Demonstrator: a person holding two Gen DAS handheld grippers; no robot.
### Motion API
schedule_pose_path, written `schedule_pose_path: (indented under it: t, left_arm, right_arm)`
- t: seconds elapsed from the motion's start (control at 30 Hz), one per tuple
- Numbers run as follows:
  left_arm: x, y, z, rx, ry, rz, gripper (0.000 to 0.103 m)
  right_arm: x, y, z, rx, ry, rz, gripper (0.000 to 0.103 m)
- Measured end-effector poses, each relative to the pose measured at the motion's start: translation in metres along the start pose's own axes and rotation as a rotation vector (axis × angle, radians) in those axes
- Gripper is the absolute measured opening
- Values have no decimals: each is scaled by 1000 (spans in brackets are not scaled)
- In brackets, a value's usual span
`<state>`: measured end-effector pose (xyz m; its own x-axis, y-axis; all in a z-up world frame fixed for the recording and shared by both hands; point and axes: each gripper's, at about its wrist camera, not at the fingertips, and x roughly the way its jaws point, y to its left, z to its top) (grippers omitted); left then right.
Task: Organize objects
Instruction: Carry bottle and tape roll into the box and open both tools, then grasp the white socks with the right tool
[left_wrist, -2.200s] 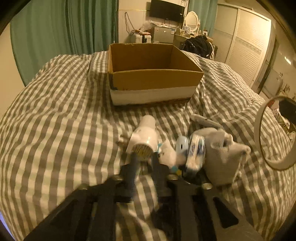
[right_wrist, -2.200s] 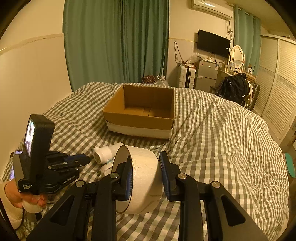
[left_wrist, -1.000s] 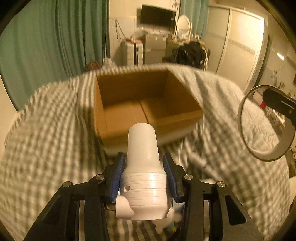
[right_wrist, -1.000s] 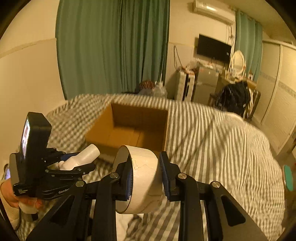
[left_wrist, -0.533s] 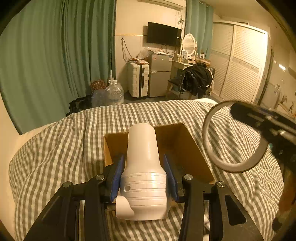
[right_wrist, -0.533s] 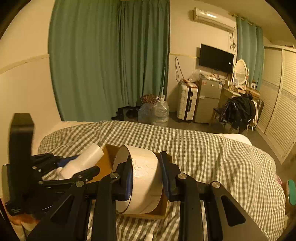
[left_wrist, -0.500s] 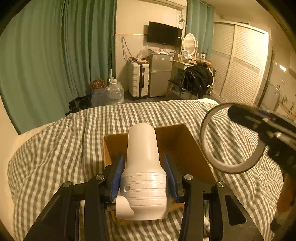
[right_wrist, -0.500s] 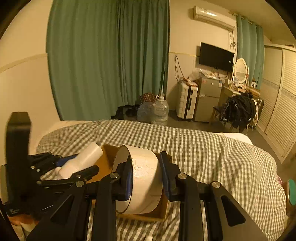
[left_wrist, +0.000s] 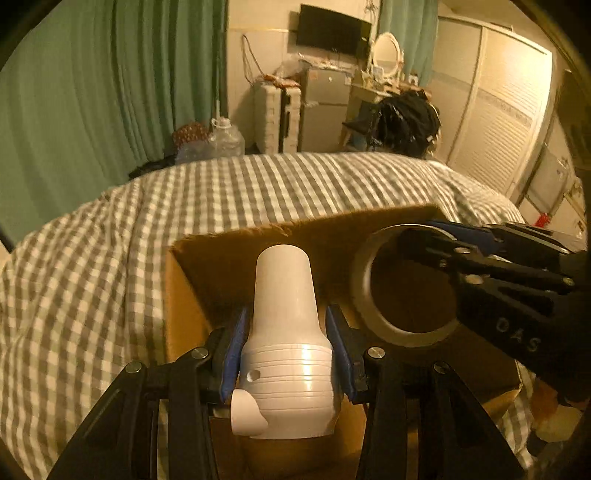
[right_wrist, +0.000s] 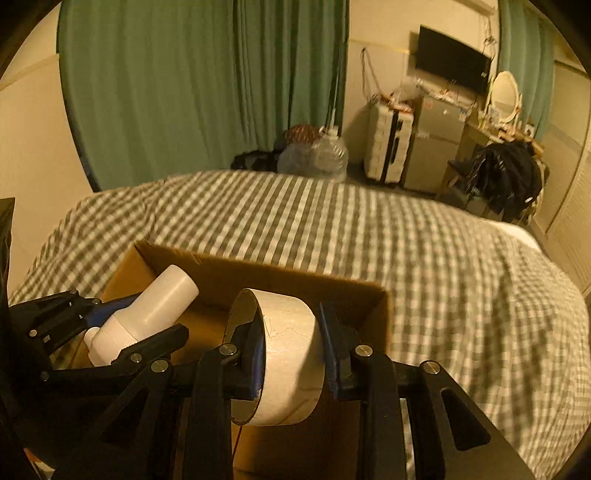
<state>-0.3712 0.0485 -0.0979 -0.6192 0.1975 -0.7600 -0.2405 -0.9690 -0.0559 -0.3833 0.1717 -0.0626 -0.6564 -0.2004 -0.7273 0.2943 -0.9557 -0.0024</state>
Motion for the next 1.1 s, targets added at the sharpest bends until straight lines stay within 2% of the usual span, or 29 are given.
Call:
schedule_pose_path:
  t: [0.1,0.17,0.2,0.23,0.27,0.33,0.43,0.6,0.73,0.87,0.93,1.1]
  left_arm:
    - [-4,-6,0,38,-11,-2,43]
    - [-4,-9,1,46,-15,-6,45]
    - [-3,-12,0,50,-13,-7,47]
    - [-5,-15,-3,56,-14,-5,54]
    - [-7,-16,-3,61,-19,2,58]
    - [-15,-20,-6,64,-32,17,73]
    - [-36,-24,-6,51,-51,19,79]
    - [-90,-31,-4,28,-112,40,90]
    - [-146,-36,0,14,-181,57,96]
    - [-198,-42,0,1,-245,74,98]
    - [-222,-47,-3,-5,-261,98,99]
    - [-261,-54,-24,-23,-270,146,100]
  right_arm:
    - [7,-6,-2,12,19,38,26]
    - [5,-10,-3,25,14,49,32]
    - [1,-12,-3,33,5,49,47]
    - [-3,-14,-3,41,-2,49,61]
    - [-9,-16,-4,52,-19,47,64]
    - [-16,-19,1,63,-39,43,65]
    - [-38,-17,4,80,-45,45,70]
    - [-105,-11,11,78,-114,29,77]
    - [-168,-7,16,75,-187,4,83]
    - [-231,6,11,60,-241,-15,84]
    - [-255,11,6,48,-262,-23,88]
    - [-308,31,-18,1,-271,-55,88]
